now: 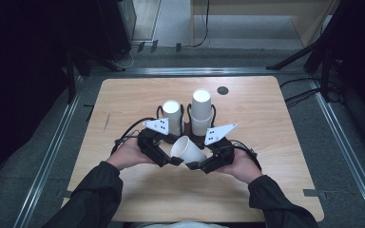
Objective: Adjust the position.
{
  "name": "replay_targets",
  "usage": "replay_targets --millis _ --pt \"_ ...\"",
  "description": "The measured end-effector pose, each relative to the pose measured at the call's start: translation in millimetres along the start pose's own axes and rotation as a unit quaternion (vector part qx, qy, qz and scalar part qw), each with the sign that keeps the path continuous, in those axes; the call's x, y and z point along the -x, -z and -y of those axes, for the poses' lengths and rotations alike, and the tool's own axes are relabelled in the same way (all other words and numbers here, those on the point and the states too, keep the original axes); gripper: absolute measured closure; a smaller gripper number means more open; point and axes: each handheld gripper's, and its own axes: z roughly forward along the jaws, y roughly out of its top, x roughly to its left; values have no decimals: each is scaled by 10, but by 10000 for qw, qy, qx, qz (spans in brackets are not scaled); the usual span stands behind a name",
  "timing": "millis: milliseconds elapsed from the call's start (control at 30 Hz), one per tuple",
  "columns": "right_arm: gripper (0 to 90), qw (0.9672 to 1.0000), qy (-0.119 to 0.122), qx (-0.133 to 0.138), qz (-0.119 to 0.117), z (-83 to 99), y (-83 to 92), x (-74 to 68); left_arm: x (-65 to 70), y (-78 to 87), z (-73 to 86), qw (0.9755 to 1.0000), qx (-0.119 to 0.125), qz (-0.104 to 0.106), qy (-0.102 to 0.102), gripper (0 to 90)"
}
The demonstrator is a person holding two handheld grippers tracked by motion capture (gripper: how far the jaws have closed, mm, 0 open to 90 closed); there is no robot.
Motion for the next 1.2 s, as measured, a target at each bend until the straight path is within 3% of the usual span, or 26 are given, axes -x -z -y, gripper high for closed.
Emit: replay_targets --millis 233,500,700,867,933,1067,1200 --pt "298 9997 -22 198 -124 -31 10 6 28 22 35 9988 448 19 192 146" --pt "298 9991 -94 302 -275 -53 -14 12 47 -1 53 9952 849 87 471 153" --pt "299 9987 -136 355 -329 -63 -19 20 50 7 68 9946 885 78 529 176" --pt "295 9989 -121 317 -326 -63 -21 15 43 11 74 9958 787 57 467 199" --pt "255 9986 -196 343 -343 -58 -23 28 42 18 74 9963 749 27 431 202" --pt "203 9994 -300 160 -98 -64 -42 13 34 41 77 9964 743 -14 410 204" --pt "203 9998 -196 -77 72 -36 -50 -16 29 66 88 9969 689 -9 383 205"
